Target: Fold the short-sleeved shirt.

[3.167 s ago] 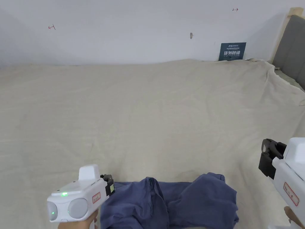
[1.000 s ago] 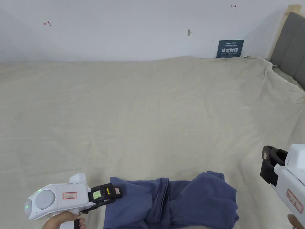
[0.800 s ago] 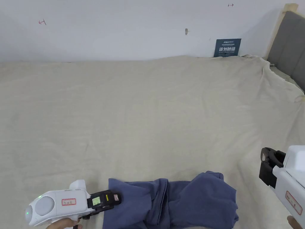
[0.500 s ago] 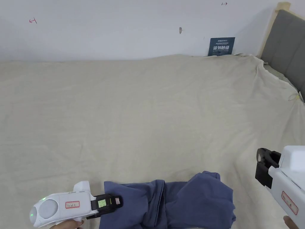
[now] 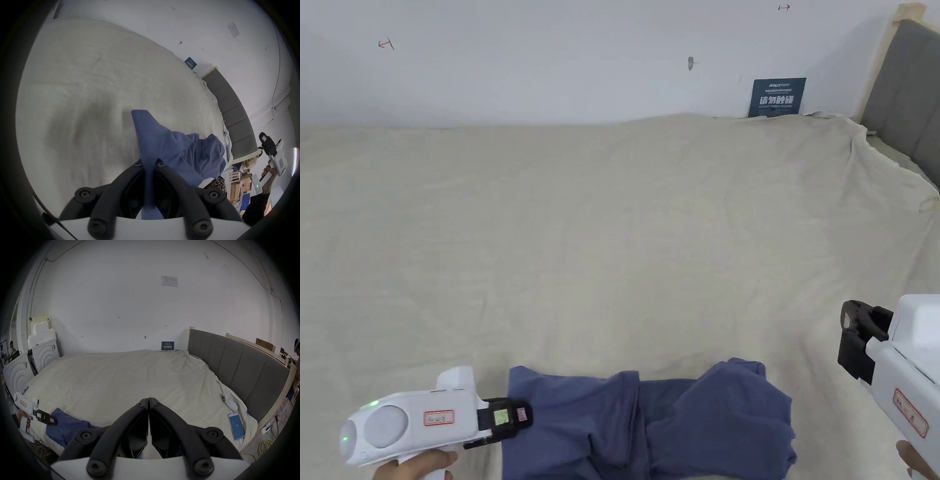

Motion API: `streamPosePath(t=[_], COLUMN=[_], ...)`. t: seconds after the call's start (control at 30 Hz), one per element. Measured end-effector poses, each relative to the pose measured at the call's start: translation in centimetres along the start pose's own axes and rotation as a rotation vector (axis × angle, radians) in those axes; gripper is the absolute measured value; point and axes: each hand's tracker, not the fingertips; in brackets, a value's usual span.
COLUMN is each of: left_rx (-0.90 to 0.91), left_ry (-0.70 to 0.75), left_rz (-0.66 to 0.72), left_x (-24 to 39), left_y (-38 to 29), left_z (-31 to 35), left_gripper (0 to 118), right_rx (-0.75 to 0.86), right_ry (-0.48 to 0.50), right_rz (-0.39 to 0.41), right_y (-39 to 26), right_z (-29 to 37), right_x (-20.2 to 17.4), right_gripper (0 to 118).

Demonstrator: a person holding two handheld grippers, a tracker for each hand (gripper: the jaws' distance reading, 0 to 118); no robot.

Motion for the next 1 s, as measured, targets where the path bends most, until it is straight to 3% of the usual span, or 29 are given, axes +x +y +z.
streamPosePath(t=[0.3,0.5,0.7,1.0], left_rx=[0.056,0.059,0.013,-0.137], left_ry=[0.161,0.199,0.16,0.106], left_rz=[0.02,0.002,-0.12,-0.286], left_x=[-3.2,1.0,9.7,17.6], left_y=[0.7,1.2,2.3,1.8], left_z=[8.0,9.7,7.5,-2.6], left_gripper=[6,6,6,6], right_rx=[0.015,0.019,0.026,0.032], right_ry=[0.03,0.043,0.048,0.02], right_rz=[-0.003,-0.013,-0.024,-0.051], right_y=[0.2,0.1,0.0,-0.5], right_z=[0.0,0.1,0.5,1.5], right_x=[-0.7,-0.7,0.1,2.3], right_gripper=[0,0,0,0])
